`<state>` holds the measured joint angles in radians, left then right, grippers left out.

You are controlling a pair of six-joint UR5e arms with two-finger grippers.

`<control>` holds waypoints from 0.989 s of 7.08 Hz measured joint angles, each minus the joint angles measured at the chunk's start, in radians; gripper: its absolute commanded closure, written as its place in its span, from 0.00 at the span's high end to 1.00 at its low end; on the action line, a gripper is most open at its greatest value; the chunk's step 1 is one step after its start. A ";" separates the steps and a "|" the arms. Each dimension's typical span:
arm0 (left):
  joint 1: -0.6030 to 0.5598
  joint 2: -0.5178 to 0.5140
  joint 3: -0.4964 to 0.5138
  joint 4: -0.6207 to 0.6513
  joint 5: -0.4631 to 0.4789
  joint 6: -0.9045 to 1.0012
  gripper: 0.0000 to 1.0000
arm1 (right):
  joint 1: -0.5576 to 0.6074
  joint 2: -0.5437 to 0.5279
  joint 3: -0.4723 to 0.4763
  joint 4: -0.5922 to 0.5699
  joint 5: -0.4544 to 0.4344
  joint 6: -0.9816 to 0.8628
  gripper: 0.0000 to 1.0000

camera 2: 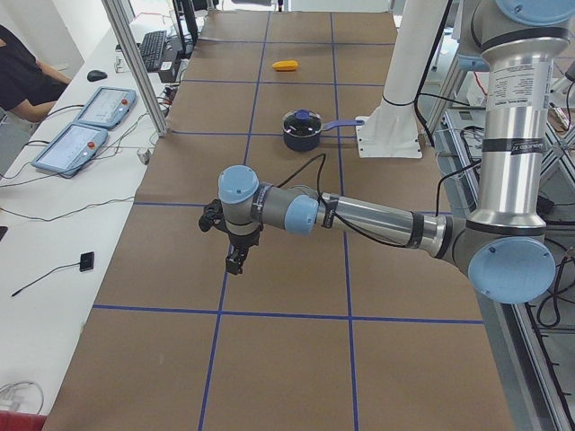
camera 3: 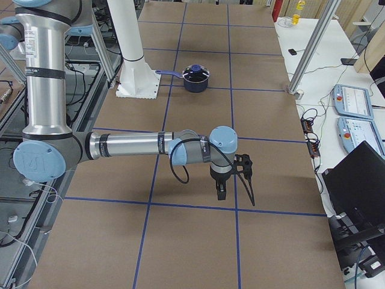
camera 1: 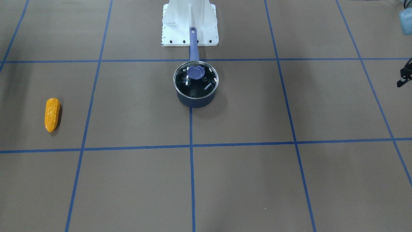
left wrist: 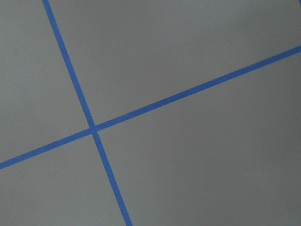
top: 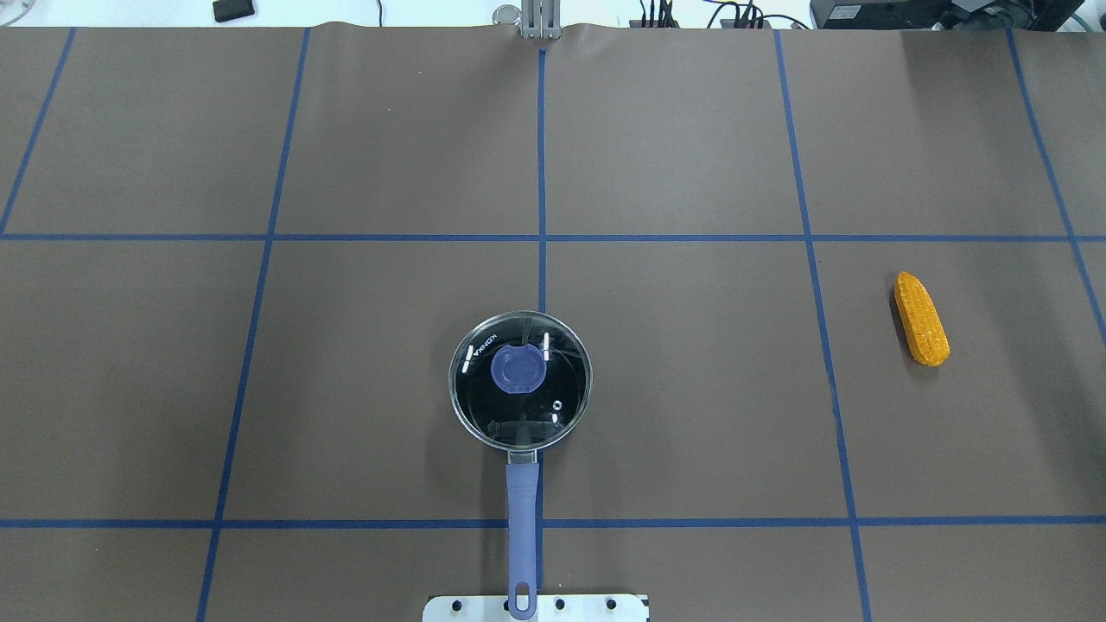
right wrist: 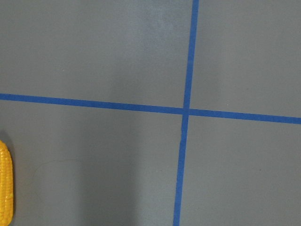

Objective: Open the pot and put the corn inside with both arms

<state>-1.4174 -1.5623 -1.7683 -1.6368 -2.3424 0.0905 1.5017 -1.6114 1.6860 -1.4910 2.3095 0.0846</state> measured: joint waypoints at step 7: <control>0.053 -0.117 -0.014 0.012 -0.033 -0.277 0.99 | -0.014 0.009 0.005 0.118 0.005 0.001 1.00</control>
<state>-1.3643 -1.6795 -1.7827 -1.6249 -2.3757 -0.1863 1.4874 -1.6027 1.6908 -1.3734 2.3144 0.0852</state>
